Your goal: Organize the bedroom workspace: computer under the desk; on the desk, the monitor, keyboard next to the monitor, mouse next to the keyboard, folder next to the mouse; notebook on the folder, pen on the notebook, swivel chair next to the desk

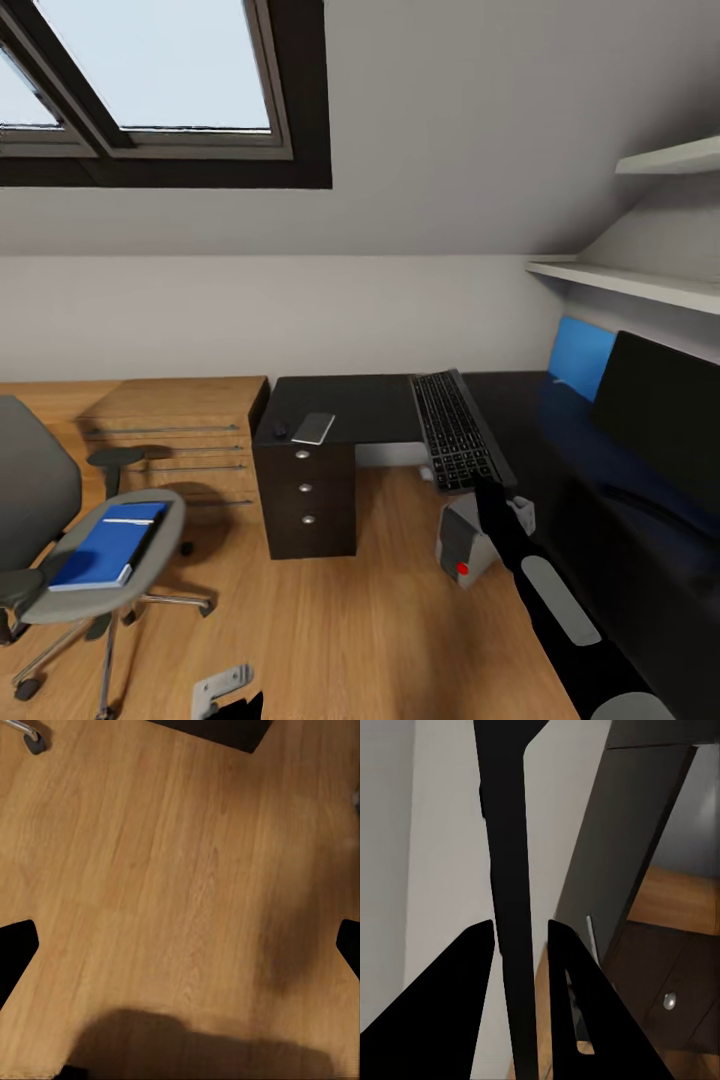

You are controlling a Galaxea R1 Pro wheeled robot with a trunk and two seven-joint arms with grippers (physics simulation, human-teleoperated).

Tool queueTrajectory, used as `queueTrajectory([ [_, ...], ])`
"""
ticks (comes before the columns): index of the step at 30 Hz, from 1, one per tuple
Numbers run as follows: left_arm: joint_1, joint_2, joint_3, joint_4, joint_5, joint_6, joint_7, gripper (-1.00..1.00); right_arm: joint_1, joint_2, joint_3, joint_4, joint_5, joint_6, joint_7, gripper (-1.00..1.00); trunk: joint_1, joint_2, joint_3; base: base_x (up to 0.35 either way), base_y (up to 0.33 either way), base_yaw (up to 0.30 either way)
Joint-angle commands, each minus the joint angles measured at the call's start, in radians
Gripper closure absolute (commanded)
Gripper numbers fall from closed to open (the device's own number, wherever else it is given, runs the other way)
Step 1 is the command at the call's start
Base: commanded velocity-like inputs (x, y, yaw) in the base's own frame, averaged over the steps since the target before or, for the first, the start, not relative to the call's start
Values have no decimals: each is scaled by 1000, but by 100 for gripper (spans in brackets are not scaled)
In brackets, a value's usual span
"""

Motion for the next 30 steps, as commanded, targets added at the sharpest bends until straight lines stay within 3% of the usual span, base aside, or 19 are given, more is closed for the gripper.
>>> queueTrajectory([
  [1, -1, 1, -4, -2, 6, 1, 9, -100, -1, -1, 3, 0, -11, -1, 3, 100, 0, -1, -1, -289, -155, 0],
  [14, -1, 3, 1, -2, 4, -3, 11, -100, 9, 5, 8, 1, -13, 1, 4, 100, 0, -1, -1, -287, -156, 0],
  [22, -1, 3, 4, -4, 3, -6, 14, -100, 10, 5, 9, 19, -10, -4, 5, 100, 0, -1, -1, -44, -325, 0],
  [30, -1, 4, 5, -4, 4, -6, 13, -100, 10, 3, 9, 27, -9, -3, 9, 100, 0, -1, -1, -283, -156, 0],
])
